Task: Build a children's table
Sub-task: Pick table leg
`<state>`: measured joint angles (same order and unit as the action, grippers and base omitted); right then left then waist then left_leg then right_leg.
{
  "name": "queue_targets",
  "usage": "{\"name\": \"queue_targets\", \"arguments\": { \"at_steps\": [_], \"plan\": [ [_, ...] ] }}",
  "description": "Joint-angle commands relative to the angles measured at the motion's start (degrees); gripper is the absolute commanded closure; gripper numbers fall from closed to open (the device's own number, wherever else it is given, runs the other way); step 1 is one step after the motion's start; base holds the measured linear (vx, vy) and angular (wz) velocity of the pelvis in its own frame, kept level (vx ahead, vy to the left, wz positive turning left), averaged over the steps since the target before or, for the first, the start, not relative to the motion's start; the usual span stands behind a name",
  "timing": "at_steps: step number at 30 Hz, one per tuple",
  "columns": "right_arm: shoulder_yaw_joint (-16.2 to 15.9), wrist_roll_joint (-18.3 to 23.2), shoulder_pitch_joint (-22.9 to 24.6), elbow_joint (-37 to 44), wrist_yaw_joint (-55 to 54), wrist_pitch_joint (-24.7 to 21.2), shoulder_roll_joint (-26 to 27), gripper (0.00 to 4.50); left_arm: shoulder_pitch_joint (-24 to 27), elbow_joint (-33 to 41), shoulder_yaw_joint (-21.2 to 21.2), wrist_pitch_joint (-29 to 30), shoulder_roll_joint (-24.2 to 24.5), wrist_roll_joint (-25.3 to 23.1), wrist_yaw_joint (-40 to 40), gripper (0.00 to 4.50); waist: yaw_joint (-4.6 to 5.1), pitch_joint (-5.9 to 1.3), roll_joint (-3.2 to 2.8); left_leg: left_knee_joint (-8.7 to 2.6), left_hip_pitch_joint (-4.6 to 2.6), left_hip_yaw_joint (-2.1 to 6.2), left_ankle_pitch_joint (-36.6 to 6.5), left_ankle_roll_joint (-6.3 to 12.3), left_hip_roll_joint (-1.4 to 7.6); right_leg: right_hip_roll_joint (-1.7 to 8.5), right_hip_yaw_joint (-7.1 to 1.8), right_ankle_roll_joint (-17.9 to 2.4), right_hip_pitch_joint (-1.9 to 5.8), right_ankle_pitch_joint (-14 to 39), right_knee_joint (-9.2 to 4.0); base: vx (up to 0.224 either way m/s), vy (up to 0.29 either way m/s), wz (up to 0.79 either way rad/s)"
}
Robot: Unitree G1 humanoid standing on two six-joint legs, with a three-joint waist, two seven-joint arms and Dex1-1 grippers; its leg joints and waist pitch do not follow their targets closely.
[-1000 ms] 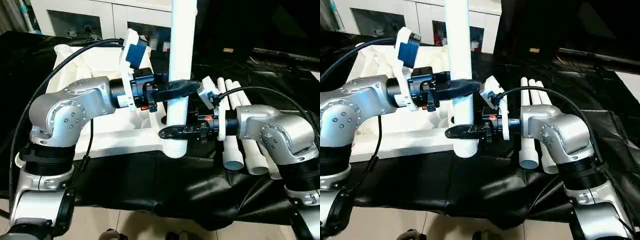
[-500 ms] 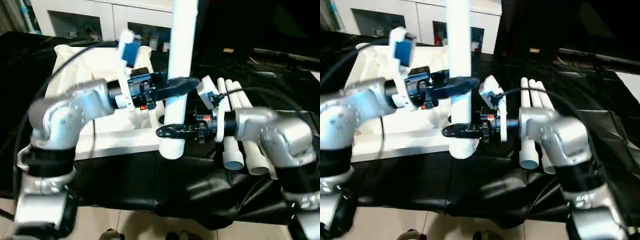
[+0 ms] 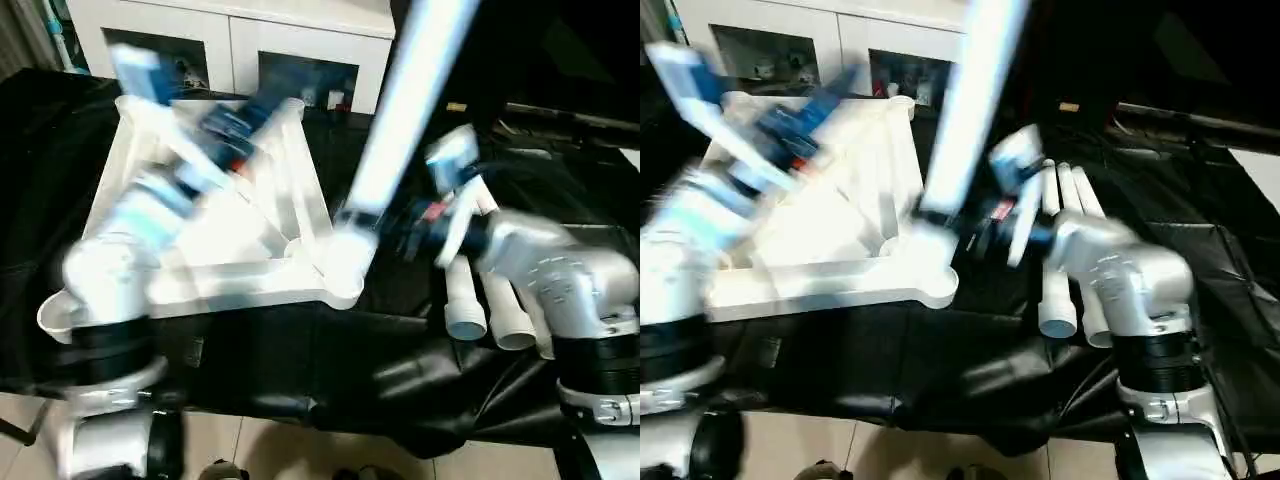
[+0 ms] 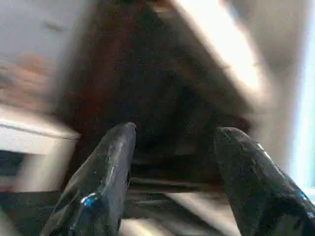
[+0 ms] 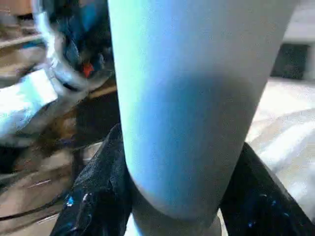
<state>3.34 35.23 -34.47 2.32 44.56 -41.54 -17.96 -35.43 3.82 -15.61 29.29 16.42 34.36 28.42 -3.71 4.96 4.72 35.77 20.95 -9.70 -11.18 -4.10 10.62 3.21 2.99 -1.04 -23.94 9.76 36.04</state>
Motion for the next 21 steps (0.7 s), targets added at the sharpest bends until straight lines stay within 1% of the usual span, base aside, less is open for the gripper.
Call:
{"name": "queue_targets", "arguments": {
  "at_steps": [1,2,3,4,5,6,7,8,9,10,11,12,13,14,15,16,17,18,19,20,21],
  "plan": [
    [1.82,-2.42,-1.14,-0.51,-2.94,3.05,-0.02,2.63,0.87,-1.27,3.33,-2.64,0.56,-6.65,-2.11,1.64,-0.03,-3.87,-1.38,-4.86,-0.60,0.90,-10.35,-1.80,1.87,3.74,-2.56,-4.46,3.04,18.95,-4.93,0.000,0.000,0.00],
    [2.56,-4.72,-0.64,-1.57,-5.07,7.32,0.91,2.63,2.37,-1.79,5.10,-2.99,1.77,-8.54,-1.36,1.64,-0.19,-4.00,-1.74,-4.77,-0.79,0.83,-9.48,-2.13,2.00,3.93,-2.61,-5.35,2.79,17.34,-4.87,0.000,0.000,0.00],
    [2.28,-7.37,0.80,-1.06,-6.99,10.54,1.24,2.63,4.82,-1.75,7.39,-3.46,3.07,-9.45,1.79,1.64,-0.33,-4.02,-3.42,-4.68,-0.97,0.92,-9.68,-2.70,1.97,4.01,-2.64,-6.24,2.58,16.13,-4.53,0.000,0.000,0.00],
    [1.84,-9.08,1.92,-0.29,-7.93,11.86,0.92,2.63,6.45,-1.45,9.16,-4.13,3.78,-10.18,4.01,1.64,-0.08,-3.97,-3.54,-4.78,-0.97,0.84,-10.89,-3.12,1.96,3.78,-2.50,-7.24,2.62,14.70,-4.78,0.000,0.000,0.00],
    [2.02,-9.59,2.63,-0.04,-8.53,11.92,0.48,2.63,7.74,-1.01,10.86,-3.57,4.06,-10.36,4.92,1.64,-0.29,-4.26,-3.13,-4.82,-0.95,0.75,-9.61,-2.93,2.02,3.61,-2.54,-8.48,3.01,10.87,-4.18,0.000,0.000,0.00],
    [2.14,-9.82,3.01,0.12,-9.04,11.92,0.43,2.63,8.28,-0.75,11.57,-3.30,4.10,-10.33,5.30,1.64,-0.42,-4.28,-3.55,-4.63,-1.03,0.51,-8.25,-2.23,1.98,3.47,-2.70,-10.15,2.85,7.00,-3.88,0.000,0.000,0.00],
    [2.60,-10.52,4.26,0.70,-11.15,11.84,0.70,2.63,9.80,0.16,13.47,-2.51,4.03,-9.95,6.30,1.64,-0.33,-3.85,-3.49,-4.72,-0.72,0.39,-7.52,-1.88,1.95,3.43,-2.86,-10.78,2.82,5.85,-3.83,0.000,0.000,0.00],
    [3.15,-10.77,5.40,1.24,-12.98,11.40,0.99,2.63,10.91,0.93,15.31,-1.19,3.85,-9.75,6.42,1.64,-0.39,-4.02,-3.12,-4.69,-0.48,0.25,-6.47,-1.22,1.89,3.46,-2.92,-11.63,3.23,4.54,-3.66,0.000,0.000,0.00],
    [3.30,-10.31,7.14,2.09,-14.41,9.87,1.65,2.63,11.95,0.19,18.35,-0.64,4.61,-10.90,7.70,1.64,-0.48,-3.54,-2.82,-4.80,-0.32,0.15,-5.42,-0.50,1.86,3.53,-3.04,-11.76,3.13,4.05,-3.62,0.000,0.000,0.00],
    [3.30,-10.31,7.14,2.09,-14.41,9.87,1.65,2.63,11.95,0.19,18.35,-0.64,4.61,-10.90,7.70,1.64,-0.53,-3.51,-3.08,-4.82,-0.32,0.16,-5.72,-0.14,1.80,3.52,-3.04,-11.60,3.14,4.99,-3.72,0.000,0.000,0.00],
    [3.27,-10.54,8.07,1.84,-15.20,9.57,1.85,2.63,12.50,-0.88,19.63,-0.84,4.64,-11.16,9.04,1.64,-0.41,-3.52,-3.12,-4.82,-0.29,0.15,-6.18,-0.01,1.80,3.57,-3.06,-11.47,3.24,5.91,-3.79,0.000,0.000,0.00],
    [3.10,-10.57,9.16,1.82,-16.07,8.79,2.17,2.63,13.95,-1.20,21.56,-1.41,5.83,-11.67,11.82,1.64,-0.20,-3.23,-1.87,-4.94,-0.18,0.02,-6.93,0.44,1.71,3.58,-3.04,-10.50,3.30,9.02,-4.27,0.000,0.000,0.00],
    [3.07,-10.56,9.18,1.81,-16.11,8.73,2.21,2.63,14.04,-1.21,21.67,-1.46,5.96,-11.72,12.02,1.64,-0.34,-3.14,-2.13,-5.13,-0.21,0.26,-7.16,0.52,1.75,3.96,-3.04,-9.59,3.32,12.46,-4.34,0.000,0.000,0.00],
    [2.21,-10.17,9.01,0.83,-16.38,7.27,3.08,2.63,16.06,-0.18,21.61,-2.44,8.10,-12.36,14.64,1.64,0.20,-3.24,-1.61,-5.25,0.05,0.34,-7.52,0.40,1.74,4.08,-2.96,-8.59,3.57,15.23,-4.57,0.000,0.000,0.00],
    [0.89,-10.71,8.42,0.22,-15.61,7.57,3.04,2.63,16.37,-0.04,20.98,-2.55,8.98,-12.31,15.34,1.64,0.52,-3.11,-1.77,-5.35,0.24,0.49,-7.65,0.22,1.70,4.04,-2.91,-8.09,3.61,16.23,-4.59,0.000,0.000,0.00],
    [-1.22,-11.95,7.50,-1.01,-14.70,8.67,3.33,2.63,16.60,-0.62,19.83,-3.14,10.11,-12.26,16.48,1.64,0.91,-3.08,0.14,-5.46,0.35,0.51,-7.16,0.61,1.83,4.22,-2.80,-6.51,3.52,19.13,-4.67,0.000,0.000,0.00],
    [-2.35,-12.52,6.83,-2.04,-14.64,9.34,4.17,2.63,16.88,-1.36,19.25,-4.47,11.34,-12.63,17.90,1.64,1.62,-1.32,-0.28,-5.78,0.13,0.22,-9.64,0.54,1.59,4.02,-3.06,-5.15,2.18,23.74,-5.71,0.000,0.000,0.00],
    [-2.55,-12.17,6.42,-2.77,-15.00,8.58,4.97,2.63,17.26,-1.76,18.29,-4.89,11.71,-12.28,18.39,1.64,1.61,-1.62,-1.32,-5.61,-0.23,0.39,-10.52,0.39,1.50,4.15,-3.09,-4.79,2.19,25.32,-5.80,0.000,0.000,0.00],
    [-3.94,-13.25,5.62,-2.96,-14.76,8.04,4.34,2.63,17.12,-2.19,18.28,-4.86,12.76,-13.24,18.22,1.64,2.16,-3.12,-0.32,-5.41,-0.08,0.47,-9.11,-0.01,1.69,4.27,-2.91,-4.94,3.25,24.05,-5.54,0.000,0.000,0.00],
    [-3.90,-12.32,4.54,-3.87,-13.23,7.79,4.24,2.63,16.52,-2.94,18.31,-4.08,13.65,-12.43,19.99,1.64,1.85,-2.28,-1.15,-5.69,-0.03,0.57,-7.72,-0.38,1.86,4.02,-2.90,-4.97,2.62,20.94,-5.28,0.000,0.000,0.00],
    [-3.87,-11.69,3.81,-4.48,-12.20,7.63,4.18,2.63,16.12,-3.44,18.32,-3.56,14.25,-11.88,21.18,1.64,1.94,-2.24,-0.93,-5.58,-0.45,0.27,-8.52,-0.11,1.77,3.74,-2.94,-5.20,2.18,20.32,-5.55,0.000,0.000,0.00]
  ]
}}
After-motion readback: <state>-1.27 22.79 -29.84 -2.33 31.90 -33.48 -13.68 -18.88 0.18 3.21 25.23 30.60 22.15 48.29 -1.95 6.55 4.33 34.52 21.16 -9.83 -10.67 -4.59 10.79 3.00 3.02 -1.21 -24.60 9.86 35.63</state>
